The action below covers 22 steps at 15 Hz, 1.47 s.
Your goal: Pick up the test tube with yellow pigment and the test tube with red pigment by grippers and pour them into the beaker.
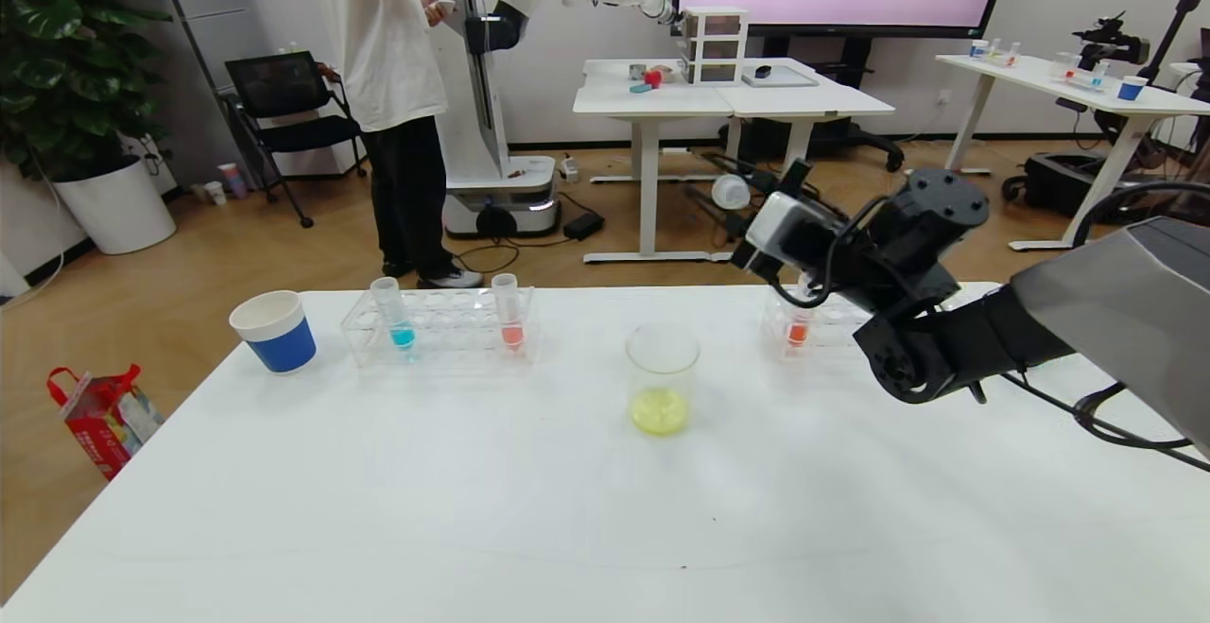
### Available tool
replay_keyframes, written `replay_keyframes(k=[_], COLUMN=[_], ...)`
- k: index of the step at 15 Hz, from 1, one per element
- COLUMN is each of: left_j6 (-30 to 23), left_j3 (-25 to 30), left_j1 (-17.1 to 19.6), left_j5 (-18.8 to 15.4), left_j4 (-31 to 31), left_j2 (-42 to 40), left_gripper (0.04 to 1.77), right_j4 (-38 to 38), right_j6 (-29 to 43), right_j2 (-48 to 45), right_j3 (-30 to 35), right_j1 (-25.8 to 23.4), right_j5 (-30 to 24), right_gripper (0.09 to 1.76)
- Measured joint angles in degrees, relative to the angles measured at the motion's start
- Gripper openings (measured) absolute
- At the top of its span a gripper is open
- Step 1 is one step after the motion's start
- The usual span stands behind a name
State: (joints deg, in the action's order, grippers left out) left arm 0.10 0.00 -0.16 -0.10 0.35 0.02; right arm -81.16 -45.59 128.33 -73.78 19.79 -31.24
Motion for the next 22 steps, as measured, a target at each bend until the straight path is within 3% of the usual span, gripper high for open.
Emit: replay_keyframes(k=[5, 7, 10, 13, 15, 19, 22], left_j6=[0.0, 0.0, 0.0, 0.0, 0.0, 0.0, 0.0], left_j3=[0.0, 0.0, 0.0, 0.0, 0.0, 0.0, 0.0], left_j1=[0.0, 0.0, 0.0, 0.0, 0.0, 0.0, 0.0], left_j5=[0.0, 0.0, 0.0, 0.0, 0.0, 0.0, 0.0], left_j4=[0.0, 0.0, 0.0, 0.0, 0.0, 0.0, 0.0], left_j2=[0.0, 0.0, 0.0, 0.0, 0.0, 0.0, 0.0], left_gripper=[1.75, 1.75, 1.75, 1.75, 1.75, 1.75, 1.75], right_j4=[-4.1, -3.7, -3.1, -1.7, 2.7, 20.2, 26.6], right_j6=[25.3, 36.1, 41.6, 43.9, 44.3, 44.3, 44.3], right_j2=[-7.8, -11.2, -15.4, -19.1, -20.0, -19.7, -17.9], right_j3=[15.7, 20.8, 29.4, 35.1, 34.1, 22.9, 14.0], right_j1=[0.5, 0.6, -1.7, -7.3, -12.5, -24.2, -31.1], right_j5=[18.6, 23.3, 26.6, 26.6, 26.7, 27.1, 27.2], right_gripper=[0.53, 0.53, 0.53, 0.53, 0.53, 0.53, 0.53])
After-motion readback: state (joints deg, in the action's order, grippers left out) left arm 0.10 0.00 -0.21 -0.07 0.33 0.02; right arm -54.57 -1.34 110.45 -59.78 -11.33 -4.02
